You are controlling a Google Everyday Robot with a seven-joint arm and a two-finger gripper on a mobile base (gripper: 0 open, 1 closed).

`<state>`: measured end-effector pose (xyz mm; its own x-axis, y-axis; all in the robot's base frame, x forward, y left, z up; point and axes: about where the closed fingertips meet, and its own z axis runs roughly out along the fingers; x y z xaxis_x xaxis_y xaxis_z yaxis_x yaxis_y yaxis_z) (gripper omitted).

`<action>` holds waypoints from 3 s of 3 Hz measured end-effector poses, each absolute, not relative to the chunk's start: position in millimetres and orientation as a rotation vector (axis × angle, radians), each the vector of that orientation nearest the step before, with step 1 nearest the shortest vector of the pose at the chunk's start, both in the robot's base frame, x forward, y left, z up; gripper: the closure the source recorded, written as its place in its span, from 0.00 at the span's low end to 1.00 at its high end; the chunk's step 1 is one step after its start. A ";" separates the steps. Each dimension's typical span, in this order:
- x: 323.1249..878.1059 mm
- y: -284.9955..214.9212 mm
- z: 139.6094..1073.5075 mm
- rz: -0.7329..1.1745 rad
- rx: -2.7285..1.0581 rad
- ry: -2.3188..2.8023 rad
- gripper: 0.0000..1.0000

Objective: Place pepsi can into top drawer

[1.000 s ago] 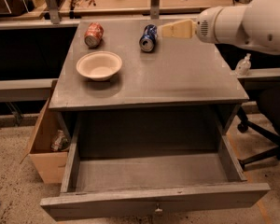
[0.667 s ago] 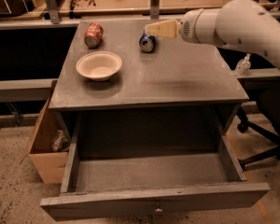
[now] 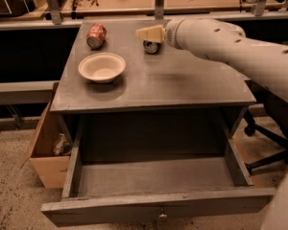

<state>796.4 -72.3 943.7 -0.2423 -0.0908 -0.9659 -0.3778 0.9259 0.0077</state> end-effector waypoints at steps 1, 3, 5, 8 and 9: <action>818.8 -63.5 928.8 0.248 -0.319 1.769 0.00; 854.9 -49.7 886.8 0.189 -0.221 1.772 0.00; 867.8 -43.0 869.3 0.147 -0.176 1.793 0.18; 861.8 -50.8 874.3 0.113 -0.159 1.819 0.95; 839.9 -66.1 894.5 0.137 -0.213 1.820 1.00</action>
Offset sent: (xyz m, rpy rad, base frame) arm 0.0550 0.0266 -0.0618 0.0182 -0.0555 -0.1534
